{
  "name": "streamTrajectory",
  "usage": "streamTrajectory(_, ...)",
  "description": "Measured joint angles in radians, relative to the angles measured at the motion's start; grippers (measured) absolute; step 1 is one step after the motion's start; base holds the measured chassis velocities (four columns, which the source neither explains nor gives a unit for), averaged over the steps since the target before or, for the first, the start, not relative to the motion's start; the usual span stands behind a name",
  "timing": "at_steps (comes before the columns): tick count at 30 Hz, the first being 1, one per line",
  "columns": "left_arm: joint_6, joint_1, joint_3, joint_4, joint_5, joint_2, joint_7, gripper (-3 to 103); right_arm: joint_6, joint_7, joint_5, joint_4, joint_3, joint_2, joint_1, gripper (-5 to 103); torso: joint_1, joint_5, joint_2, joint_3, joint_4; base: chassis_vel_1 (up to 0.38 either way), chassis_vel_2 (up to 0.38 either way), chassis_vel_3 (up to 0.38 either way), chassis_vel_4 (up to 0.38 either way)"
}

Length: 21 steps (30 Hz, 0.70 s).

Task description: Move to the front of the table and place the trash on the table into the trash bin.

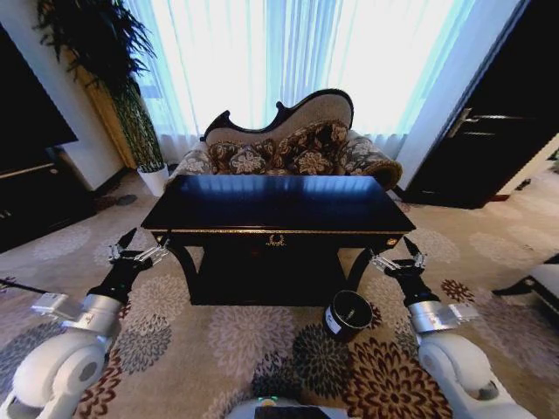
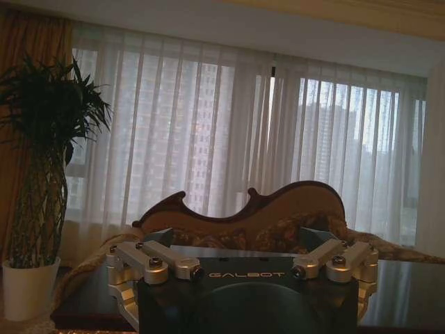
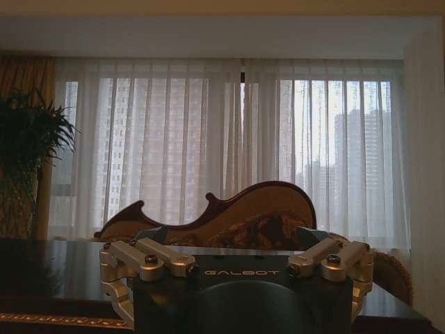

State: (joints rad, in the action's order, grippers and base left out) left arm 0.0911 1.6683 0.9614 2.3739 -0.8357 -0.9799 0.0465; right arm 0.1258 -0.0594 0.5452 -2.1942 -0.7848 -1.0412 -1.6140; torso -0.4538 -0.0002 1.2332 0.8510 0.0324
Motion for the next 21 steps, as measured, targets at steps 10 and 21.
streamTrajectory(10,0.0,0.0,0.0,0.0,0.0,0.0,0.0,100,0.0,0.0,0.0,0.0,0.0,0.0,0.0,100,0.0,0.0001,0.0,0.0,0.0,0.129,-0.132,-0.138,0.137)
streamTrajectory(21,0.0,0.0,0.0,0.0,0.0,0.0,0.0,100,0.0,0.0,0.0,0.0,0.0,0.0,0.0,100,0.0,0.0001,0.0,0.0,0.0001,0.114,-0.12,-0.125,0.122)
